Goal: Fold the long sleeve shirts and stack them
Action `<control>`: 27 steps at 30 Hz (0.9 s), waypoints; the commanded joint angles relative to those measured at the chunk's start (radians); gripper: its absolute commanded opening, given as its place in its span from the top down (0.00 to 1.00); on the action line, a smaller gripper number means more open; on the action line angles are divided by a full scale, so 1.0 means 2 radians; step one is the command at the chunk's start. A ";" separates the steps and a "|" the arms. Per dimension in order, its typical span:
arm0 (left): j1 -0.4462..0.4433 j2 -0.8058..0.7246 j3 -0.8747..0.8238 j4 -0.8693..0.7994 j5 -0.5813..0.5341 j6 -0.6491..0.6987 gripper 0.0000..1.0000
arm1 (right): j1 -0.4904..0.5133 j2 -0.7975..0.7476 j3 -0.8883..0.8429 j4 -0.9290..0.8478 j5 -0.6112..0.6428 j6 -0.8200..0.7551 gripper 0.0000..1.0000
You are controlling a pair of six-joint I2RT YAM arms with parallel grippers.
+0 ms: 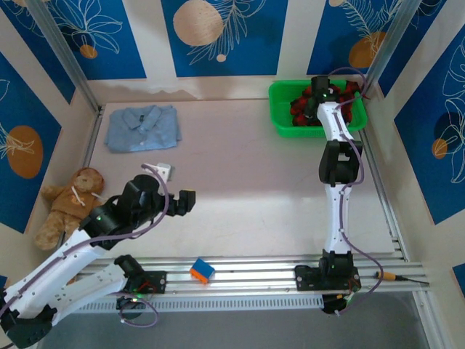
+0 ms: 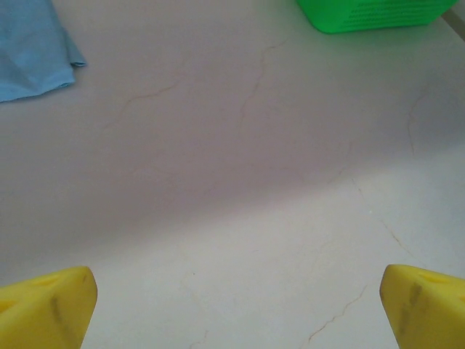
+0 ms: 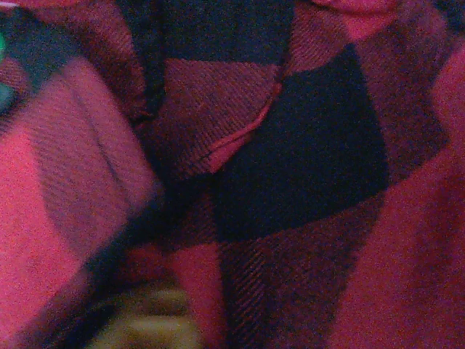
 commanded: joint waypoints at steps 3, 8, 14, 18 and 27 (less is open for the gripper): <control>0.001 -0.042 -0.013 -0.014 -0.056 -0.019 0.00 | 0.029 -0.214 -0.182 0.241 -0.092 0.015 1.00; 0.008 -0.069 -0.029 0.001 -0.076 -0.021 0.00 | 0.067 -0.277 -0.133 0.220 -0.141 0.020 1.00; 0.013 -0.062 -0.001 0.020 -0.088 -0.003 0.00 | 0.106 -0.365 -0.103 0.255 -0.205 0.075 1.00; 0.018 -0.032 0.058 0.017 -0.105 0.030 0.00 | 0.137 -0.384 -0.027 0.243 -0.275 0.133 1.00; 0.056 0.043 0.264 -0.045 -0.148 0.072 0.00 | 0.243 -0.351 0.173 0.151 -0.332 0.179 1.00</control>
